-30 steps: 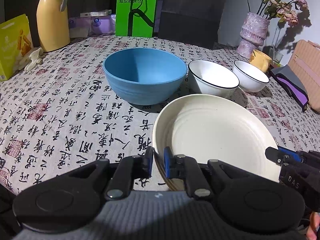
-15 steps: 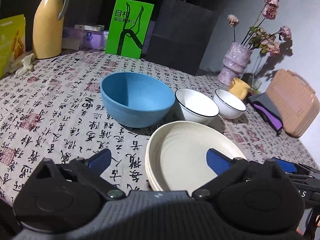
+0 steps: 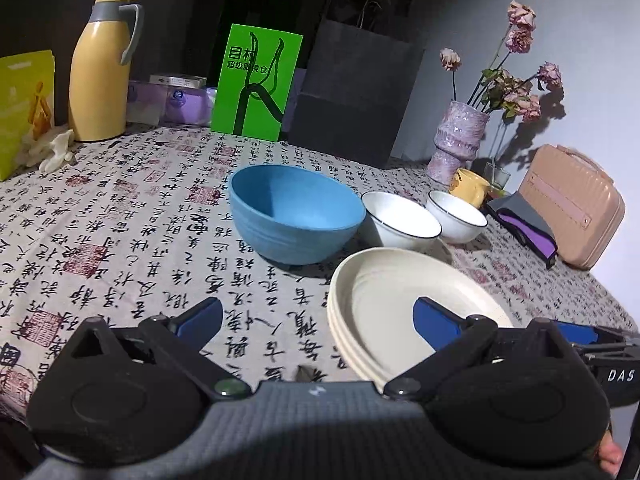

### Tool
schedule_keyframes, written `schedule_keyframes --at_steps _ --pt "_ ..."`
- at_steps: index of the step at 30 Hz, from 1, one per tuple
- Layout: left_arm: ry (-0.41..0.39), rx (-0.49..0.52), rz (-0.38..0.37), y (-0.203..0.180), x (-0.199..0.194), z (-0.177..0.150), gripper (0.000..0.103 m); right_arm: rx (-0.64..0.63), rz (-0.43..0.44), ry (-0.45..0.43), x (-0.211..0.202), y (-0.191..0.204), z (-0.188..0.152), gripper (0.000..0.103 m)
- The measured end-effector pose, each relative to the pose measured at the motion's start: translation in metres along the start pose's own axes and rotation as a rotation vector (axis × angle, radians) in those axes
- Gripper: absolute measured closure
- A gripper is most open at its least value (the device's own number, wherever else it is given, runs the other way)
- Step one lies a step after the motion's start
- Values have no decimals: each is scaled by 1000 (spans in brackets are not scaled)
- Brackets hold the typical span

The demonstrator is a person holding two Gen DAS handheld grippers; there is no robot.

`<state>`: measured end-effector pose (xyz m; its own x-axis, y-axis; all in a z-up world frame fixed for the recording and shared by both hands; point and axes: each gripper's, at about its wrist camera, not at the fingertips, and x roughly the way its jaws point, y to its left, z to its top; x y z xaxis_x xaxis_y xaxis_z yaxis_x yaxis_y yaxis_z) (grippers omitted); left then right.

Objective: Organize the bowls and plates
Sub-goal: 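Move both grippers to the rim of the blue bowl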

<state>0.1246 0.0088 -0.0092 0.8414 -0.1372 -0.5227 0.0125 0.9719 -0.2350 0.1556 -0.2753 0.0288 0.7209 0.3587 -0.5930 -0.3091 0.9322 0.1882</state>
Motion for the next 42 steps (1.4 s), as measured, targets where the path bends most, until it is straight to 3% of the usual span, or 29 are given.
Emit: schedule_keyframes --at_steps 7,19,30,42 --pt "-2 21 0 3 -2 3 0 -11 4 -17 3 13 4 0" --pt "21 3 -17 13 -11 -9 0 -32 -31 54 7 21 2 0" --pt "16 63 -41 6 -26 -13 0 -33 -50 54 -12 24 -4 0" --pt "51 113 -71 14 -23 -6 0 -31 -59 40 -16 23 16 0"
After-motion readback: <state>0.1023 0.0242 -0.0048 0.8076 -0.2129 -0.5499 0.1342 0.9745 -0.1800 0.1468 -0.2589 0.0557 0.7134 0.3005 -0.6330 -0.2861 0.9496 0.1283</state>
